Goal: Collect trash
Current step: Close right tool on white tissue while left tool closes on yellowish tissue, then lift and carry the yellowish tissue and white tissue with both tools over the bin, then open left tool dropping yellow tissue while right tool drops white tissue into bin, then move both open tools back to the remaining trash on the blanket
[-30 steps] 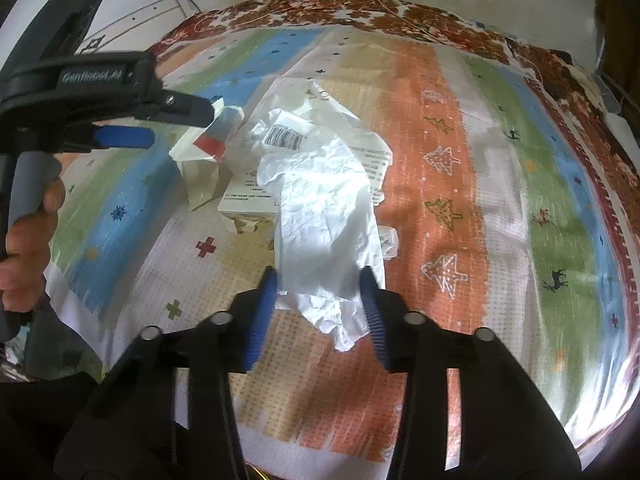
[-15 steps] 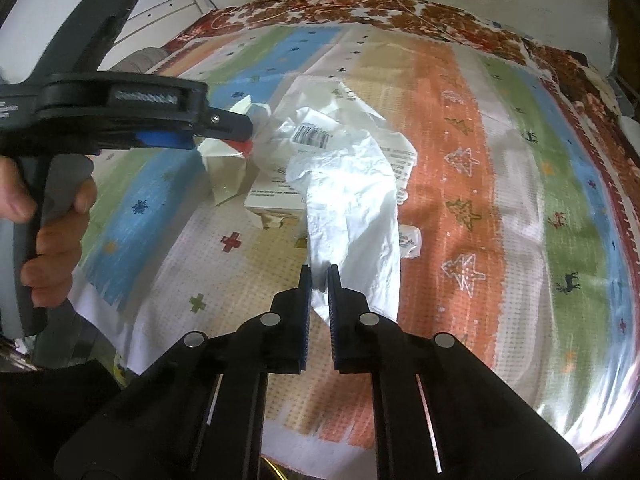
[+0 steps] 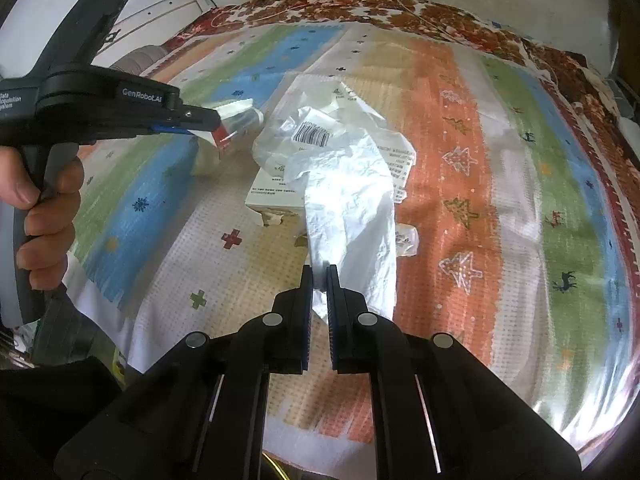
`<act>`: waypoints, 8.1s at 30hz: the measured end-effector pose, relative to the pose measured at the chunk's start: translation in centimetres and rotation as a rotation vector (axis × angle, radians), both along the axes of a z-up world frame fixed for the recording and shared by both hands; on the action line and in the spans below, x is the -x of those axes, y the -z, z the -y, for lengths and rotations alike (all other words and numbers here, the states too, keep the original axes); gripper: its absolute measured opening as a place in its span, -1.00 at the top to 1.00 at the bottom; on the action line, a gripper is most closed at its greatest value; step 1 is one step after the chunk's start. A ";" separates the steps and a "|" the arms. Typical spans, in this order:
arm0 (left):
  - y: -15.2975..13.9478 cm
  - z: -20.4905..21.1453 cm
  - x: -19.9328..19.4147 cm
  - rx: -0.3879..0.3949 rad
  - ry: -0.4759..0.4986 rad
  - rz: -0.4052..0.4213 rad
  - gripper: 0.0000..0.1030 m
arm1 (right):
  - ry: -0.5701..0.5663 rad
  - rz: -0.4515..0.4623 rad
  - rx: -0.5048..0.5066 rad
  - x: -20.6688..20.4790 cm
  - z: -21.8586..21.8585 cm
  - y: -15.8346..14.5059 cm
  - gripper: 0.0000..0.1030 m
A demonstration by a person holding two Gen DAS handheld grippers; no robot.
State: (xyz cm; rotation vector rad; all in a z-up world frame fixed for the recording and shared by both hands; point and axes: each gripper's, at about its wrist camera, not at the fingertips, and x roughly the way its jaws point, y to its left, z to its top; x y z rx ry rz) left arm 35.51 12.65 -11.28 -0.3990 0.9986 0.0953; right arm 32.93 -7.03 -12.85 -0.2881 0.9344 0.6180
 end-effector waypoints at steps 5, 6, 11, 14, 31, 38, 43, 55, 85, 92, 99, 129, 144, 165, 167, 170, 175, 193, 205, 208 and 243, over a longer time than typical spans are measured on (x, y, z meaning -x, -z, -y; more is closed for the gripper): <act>-1.0 -0.4 0.7 0.015 -0.011 0.020 0.86 | -0.005 0.017 -0.022 0.4 -0.2 -1.2 0.89; -1.2 -0.4 0.8 0.019 -0.011 0.025 0.86 | -0.010 0.019 -0.028 0.6 -0.3 -1.5 0.89; -2.4 -0.4 1.9 0.026 -0.018 0.046 0.87 | -0.028 0.027 -0.044 1.2 -0.6 -2.5 0.89; -2.9 -0.3 2.5 0.031 -0.024 0.052 0.87 | -0.029 0.030 -0.057 1.6 -0.4 -3.1 0.91; -7.6 1.5 7.0 0.064 0.015 0.138 0.87 | -0.050 0.078 -0.127 5.4 -0.4 -7.0 0.96; -10.0 2.8 9.3 0.079 0.042 0.192 0.87 | -0.065 0.094 -0.164 7.3 -0.1 -8.7 0.98; -9.9 2.9 10.9 0.075 0.036 0.182 0.87 | -0.074 0.099 -0.156 8.6 -0.2 -9.2 0.99; -9.5 1.7 12.3 0.112 0.003 0.151 0.87 | -0.009 -0.028 -0.093 8.9 0.0 -5.6 0.55; -9.1 2.0 11.9 0.143 0.024 0.137 0.84 | 0.035 -0.174 0.128 7.9 -1.9 4.9 0.77; -9.6 2.1 12.6 0.168 0.023 0.149 0.85 | 0.050 -0.161 0.087 7.9 -1.4 3.7 0.99; -10.4 2.2 13.8 0.183 0.019 0.165 0.85 | 0.034 -0.146 0.009 9.0 -1.1 0.1 1.00; -13.1 5.7 24.6 0.312 0.007 0.270 0.85 | 0.020 0.051 -0.227 18.2 5.3 -11.6 1.00; -9.6 8.1 28.9 0.350 0.011 0.194 0.85 | 0.035 -0.007 -0.253 22.9 8.3 -9.1 1.00; -5.9 8.9 28.6 0.325 -0.033 0.039 0.26 | 0.082 -0.188 -0.180 22.9 7.4 -4.6 0.34; -5.8 8.8 28.6 0.325 -0.040 0.039 0.26 | 0.084 -0.185 -0.181 23.0 7.4 -4.7 0.30; -5.8 8.6 28.6 0.327 -0.047 0.037 0.26 | 0.081 -0.181 -0.176 22.9 7.4 -4.7 0.29; -5.8 8.4 28.4 0.323 -0.047 0.035 0.19 | 0.082 -0.174 -0.176 22.9 7.4 -4.9 0.17; -6.8 6.2 23.6 0.280 -0.045 -0.013 -0.22 | 0.067 -0.129 -0.201 19.4 7.5 -8.0 -0.26; -8.0 4.6 18.8 0.201 -0.037 0.024 -0.51 | 0.145 -0.080 -0.186 13.7 8.6 -9.6 -0.55; -8.2 4.4 17.6 0.163 -0.030 0.037 -0.56 | 0.170 -0.086 -0.178 12.0 8.7 -9.3 -0.56; -3.2 2.6 5.2 0.122 -0.014 0.080 -0.86 | 0.272 -0.032 -0.197 0.0 5.5 -3.7 -0.66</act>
